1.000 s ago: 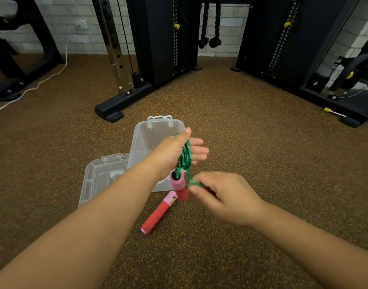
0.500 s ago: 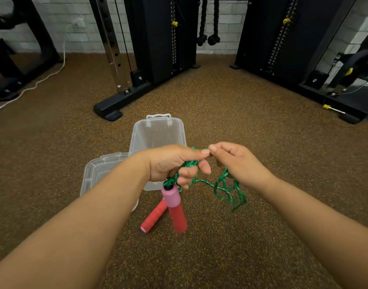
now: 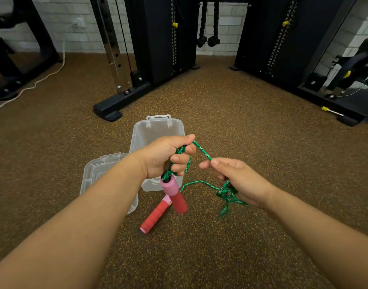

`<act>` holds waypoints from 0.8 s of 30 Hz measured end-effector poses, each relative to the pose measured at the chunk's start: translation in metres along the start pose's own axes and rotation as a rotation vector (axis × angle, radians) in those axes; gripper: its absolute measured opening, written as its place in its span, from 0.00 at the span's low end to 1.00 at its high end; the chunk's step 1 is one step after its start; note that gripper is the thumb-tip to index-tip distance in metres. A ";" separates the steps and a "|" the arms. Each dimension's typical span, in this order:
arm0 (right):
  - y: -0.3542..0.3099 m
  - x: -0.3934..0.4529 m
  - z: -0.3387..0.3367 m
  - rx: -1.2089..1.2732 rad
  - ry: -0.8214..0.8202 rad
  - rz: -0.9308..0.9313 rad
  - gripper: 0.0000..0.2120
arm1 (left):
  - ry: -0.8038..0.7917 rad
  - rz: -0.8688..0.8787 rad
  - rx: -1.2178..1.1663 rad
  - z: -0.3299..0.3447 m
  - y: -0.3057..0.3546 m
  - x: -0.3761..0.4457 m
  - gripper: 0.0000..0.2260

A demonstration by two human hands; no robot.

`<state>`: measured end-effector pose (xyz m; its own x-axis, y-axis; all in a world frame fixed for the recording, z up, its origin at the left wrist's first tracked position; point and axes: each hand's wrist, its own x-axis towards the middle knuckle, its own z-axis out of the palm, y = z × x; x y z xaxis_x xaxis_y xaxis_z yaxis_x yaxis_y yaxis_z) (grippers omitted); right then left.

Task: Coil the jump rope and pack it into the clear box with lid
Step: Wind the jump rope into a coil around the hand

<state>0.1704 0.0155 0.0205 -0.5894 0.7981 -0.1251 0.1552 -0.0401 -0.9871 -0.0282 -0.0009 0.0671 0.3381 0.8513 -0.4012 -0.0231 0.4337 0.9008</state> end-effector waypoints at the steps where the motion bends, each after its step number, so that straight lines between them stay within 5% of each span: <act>1: 0.002 0.000 0.001 -0.011 -0.007 -0.008 0.15 | -0.001 -0.001 -0.004 0.000 0.000 0.000 0.18; 6: 0.002 0.004 0.009 -0.359 0.078 -0.138 0.13 | -0.010 -0.020 -0.012 -0.001 -0.002 0.000 0.19; 10: -0.008 0.009 0.021 0.405 0.311 -0.023 0.11 | -0.012 -0.034 0.000 0.001 -0.003 0.001 0.19; 12: -0.010 0.013 0.023 0.433 0.365 -0.005 0.11 | -0.018 -0.036 0.007 0.002 -0.004 0.001 0.19; 17: 0.005 0.010 0.019 -0.072 0.396 -0.139 0.12 | -0.009 0.008 -0.034 0.002 0.002 0.000 0.19; 21: 0.026 -0.004 0.019 -0.704 0.198 -0.214 0.16 | -0.001 0.016 -0.024 0.003 0.001 0.000 0.19; 24: 0.025 -0.005 0.019 -0.658 0.228 -0.315 0.15 | 0.028 0.031 -0.046 0.002 0.002 -0.001 0.19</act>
<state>0.1618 -0.0010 -0.0059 -0.5170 0.8196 0.2470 0.4892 0.5196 -0.7005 -0.0267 -0.0016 0.0699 0.3102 0.8720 -0.3787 -0.0760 0.4198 0.9044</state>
